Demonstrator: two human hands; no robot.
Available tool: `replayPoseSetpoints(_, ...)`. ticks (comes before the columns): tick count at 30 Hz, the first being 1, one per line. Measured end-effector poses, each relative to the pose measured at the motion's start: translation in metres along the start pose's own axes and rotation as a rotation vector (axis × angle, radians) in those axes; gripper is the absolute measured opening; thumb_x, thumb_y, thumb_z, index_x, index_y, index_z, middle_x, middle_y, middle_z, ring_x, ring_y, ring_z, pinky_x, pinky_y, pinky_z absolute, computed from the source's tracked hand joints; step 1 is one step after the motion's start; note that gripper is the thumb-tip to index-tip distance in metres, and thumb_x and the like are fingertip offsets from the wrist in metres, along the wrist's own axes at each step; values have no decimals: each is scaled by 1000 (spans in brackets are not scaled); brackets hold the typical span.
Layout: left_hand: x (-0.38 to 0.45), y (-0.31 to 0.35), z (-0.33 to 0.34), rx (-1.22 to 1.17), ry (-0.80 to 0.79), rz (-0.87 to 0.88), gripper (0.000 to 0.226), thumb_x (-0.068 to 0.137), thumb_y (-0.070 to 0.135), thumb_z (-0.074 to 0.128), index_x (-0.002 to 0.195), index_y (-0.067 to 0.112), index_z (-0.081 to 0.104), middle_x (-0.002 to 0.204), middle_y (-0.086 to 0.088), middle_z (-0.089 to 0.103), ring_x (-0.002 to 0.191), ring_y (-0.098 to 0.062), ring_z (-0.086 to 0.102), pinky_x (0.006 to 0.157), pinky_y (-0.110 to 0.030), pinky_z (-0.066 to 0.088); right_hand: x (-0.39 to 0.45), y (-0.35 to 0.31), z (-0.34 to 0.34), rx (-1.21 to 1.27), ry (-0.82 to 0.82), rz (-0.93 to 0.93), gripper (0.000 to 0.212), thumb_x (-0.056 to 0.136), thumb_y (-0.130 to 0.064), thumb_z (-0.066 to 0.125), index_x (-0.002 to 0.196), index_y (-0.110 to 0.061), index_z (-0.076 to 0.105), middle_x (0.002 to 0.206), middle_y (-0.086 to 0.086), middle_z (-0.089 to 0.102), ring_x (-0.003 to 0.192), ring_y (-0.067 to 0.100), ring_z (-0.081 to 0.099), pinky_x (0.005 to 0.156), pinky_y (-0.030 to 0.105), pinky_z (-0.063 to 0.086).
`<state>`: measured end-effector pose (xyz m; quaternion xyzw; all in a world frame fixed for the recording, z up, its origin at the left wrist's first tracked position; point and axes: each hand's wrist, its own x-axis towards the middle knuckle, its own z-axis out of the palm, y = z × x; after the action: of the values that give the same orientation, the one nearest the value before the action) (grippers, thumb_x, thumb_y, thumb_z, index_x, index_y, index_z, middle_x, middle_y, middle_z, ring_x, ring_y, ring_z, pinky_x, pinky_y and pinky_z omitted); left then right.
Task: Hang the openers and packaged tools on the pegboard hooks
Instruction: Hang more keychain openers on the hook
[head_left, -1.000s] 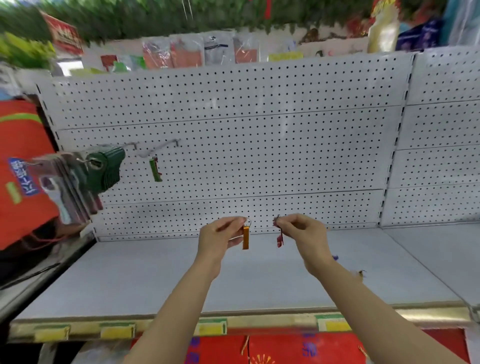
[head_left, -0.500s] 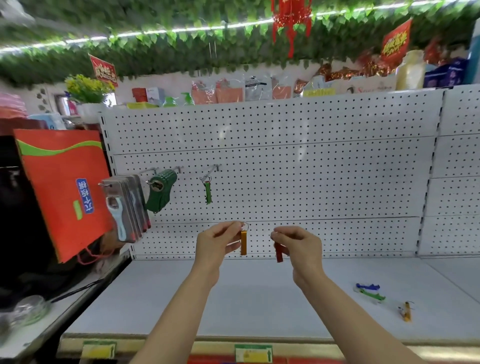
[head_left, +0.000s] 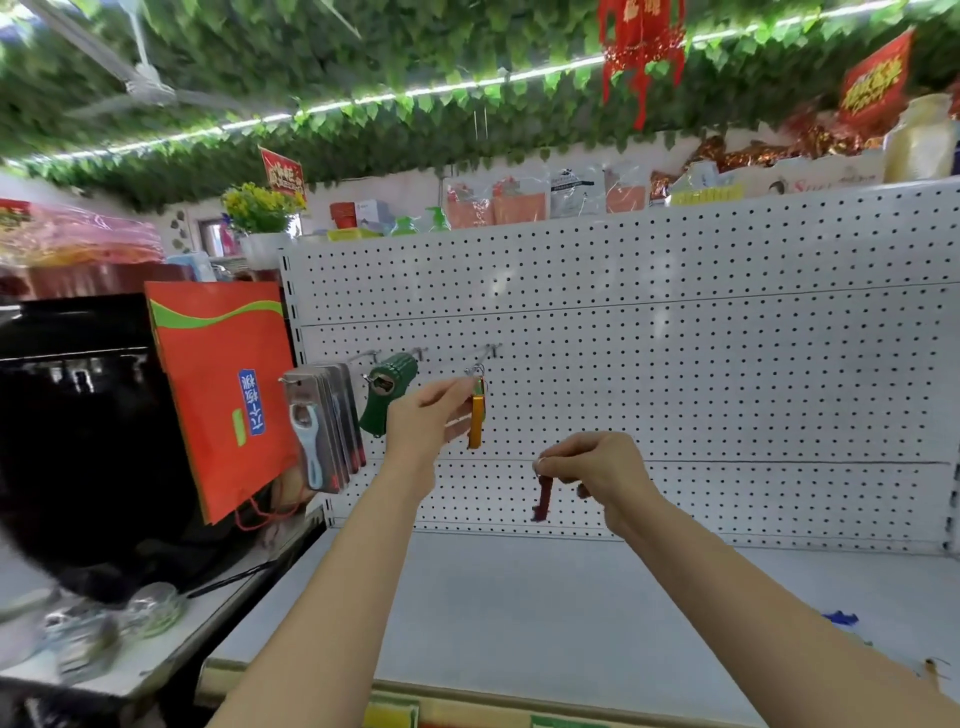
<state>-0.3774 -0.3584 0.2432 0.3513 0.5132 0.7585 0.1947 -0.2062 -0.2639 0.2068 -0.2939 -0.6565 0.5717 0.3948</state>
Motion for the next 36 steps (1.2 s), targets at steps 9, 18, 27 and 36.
replayPoseSetpoints(9, 57, 1, -4, 32, 2, -19, 19, 90, 15, 73, 105, 4, 76, 87, -6, 77, 75, -13, 71, 66, -22, 58, 22, -28, 15, 105, -66, 30, 20, 66, 9, 81, 83, 13, 71, 81, 24, 73, 72, 31, 72, 69, 34, 62)
replayPoseSetpoints(18, 78, -24, -4, 50, 49, -57, 4, 88, 14, 75, 86, 14, 79, 90, -9, 78, 79, -17, 72, 69, -28, 56, 25, -36, 33, 141, -43, -65, 14, 75, 1, 78, 85, 8, 72, 77, 20, 72, 66, 25, 71, 66, 30, 62)
replayPoseSetpoints(27, 94, -35, -1, 169, 89, -14, 9, 87, 13, 76, 94, 8, 80, 82, -4, 78, 82, -19, 76, 72, -30, 61, 37, -45, 46, 124, 35, -133, 10, 78, -5, 78, 84, 2, 74, 69, 8, 70, 59, 18, 66, 61, 30, 58)
replayPoseSetpoints(36, 89, -32, -31, 944, -183, 522, 58, 91, 0, 57, 135, 37, 59, 135, 16, 59, 124, -7, 51, 104, -30, 45, 56, -51, 67, 76, 44, -217, 9, 81, -12, 76, 83, -4, 75, 71, 4, 71, 62, 14, 63, 59, 25, 52)
